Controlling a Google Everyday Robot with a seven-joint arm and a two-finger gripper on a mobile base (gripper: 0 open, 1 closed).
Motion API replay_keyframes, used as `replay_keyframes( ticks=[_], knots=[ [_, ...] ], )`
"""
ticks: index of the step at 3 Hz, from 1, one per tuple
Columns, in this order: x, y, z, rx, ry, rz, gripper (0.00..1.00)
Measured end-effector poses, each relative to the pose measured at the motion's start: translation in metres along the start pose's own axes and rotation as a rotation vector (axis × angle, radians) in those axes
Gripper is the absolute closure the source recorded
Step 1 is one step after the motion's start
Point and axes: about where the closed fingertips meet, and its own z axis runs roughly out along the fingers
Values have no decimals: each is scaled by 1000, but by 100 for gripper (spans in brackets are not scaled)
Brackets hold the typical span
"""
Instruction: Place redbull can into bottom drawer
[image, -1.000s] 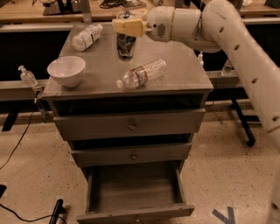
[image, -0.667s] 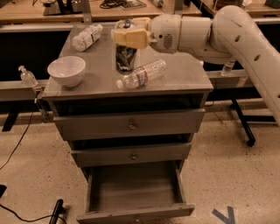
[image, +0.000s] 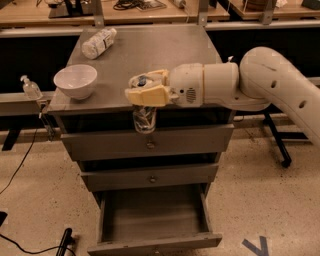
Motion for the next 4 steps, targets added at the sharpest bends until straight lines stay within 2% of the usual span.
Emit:
replay_keyframes(
  ticks=[1,2,3,4],
  knots=[
    [17,-1,7,-27,-59,24,100],
    [120,26,7,-11,-149,-8,100],
    [156,39,6,-4,-145,-29,100],
    [159,41,7,-6,-144,-32,100]
  ],
)
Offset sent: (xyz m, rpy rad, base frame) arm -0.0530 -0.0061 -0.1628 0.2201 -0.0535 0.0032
